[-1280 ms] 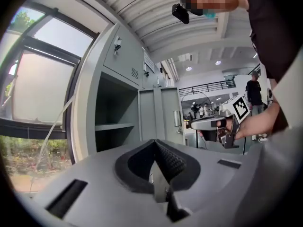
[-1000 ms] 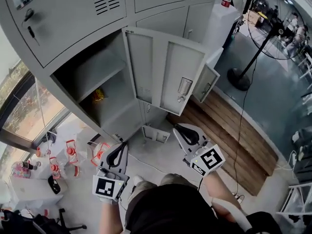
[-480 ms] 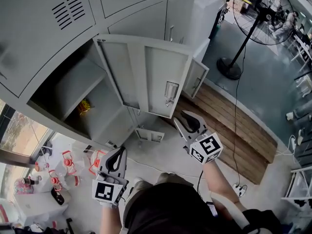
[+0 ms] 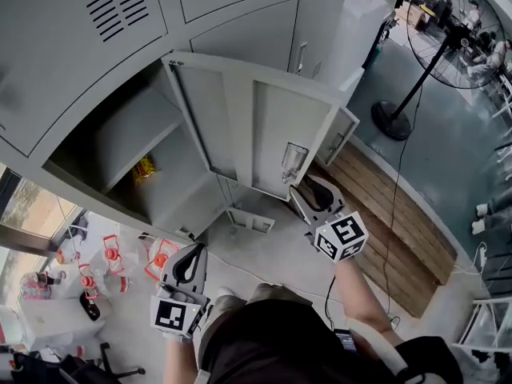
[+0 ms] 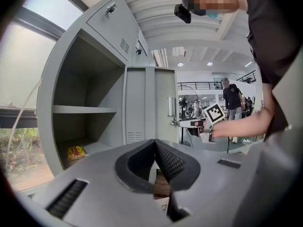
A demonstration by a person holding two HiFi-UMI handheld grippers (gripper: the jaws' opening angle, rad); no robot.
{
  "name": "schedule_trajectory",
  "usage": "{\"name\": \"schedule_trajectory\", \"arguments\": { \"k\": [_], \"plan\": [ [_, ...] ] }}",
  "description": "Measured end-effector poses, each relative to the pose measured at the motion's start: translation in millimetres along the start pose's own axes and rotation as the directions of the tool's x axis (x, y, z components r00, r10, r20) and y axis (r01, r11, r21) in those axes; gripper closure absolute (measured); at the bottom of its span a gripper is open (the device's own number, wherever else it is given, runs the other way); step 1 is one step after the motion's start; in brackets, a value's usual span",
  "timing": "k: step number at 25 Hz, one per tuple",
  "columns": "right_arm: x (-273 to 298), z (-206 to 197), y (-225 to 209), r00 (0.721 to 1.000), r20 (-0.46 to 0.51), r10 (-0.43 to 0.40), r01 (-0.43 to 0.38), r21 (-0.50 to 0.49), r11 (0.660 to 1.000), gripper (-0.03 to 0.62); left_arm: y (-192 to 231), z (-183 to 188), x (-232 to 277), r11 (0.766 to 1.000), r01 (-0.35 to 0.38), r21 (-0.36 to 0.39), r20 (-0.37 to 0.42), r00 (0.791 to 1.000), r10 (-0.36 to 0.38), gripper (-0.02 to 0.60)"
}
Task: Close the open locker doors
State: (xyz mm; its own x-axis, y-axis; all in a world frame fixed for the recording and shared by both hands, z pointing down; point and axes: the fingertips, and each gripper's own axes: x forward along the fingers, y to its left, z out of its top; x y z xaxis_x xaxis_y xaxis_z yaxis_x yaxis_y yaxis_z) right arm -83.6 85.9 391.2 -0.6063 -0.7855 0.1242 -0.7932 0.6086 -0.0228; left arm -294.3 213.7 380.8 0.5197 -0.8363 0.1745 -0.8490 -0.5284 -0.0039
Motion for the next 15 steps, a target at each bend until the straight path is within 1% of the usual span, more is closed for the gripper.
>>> {"name": "schedule_trajectory", "arguments": {
  "k": [7, 15],
  "plan": [
    [12, 0, 6, 0.999, -0.002, 0.042, -0.042, -0.002, 0.999, 0.441, 6, -2, -9, 0.998, -0.058, -0.011, 0.001, 0.998, 0.058, 0.574],
    [2, -1, 25, 0.998, 0.001, 0.059, -0.059, 0.003, 0.998, 0.448, 5, -5, -23, 0.997, -0.073, -0.019, 0.008, 0.997, 0.073, 0.574]
  ]
}}
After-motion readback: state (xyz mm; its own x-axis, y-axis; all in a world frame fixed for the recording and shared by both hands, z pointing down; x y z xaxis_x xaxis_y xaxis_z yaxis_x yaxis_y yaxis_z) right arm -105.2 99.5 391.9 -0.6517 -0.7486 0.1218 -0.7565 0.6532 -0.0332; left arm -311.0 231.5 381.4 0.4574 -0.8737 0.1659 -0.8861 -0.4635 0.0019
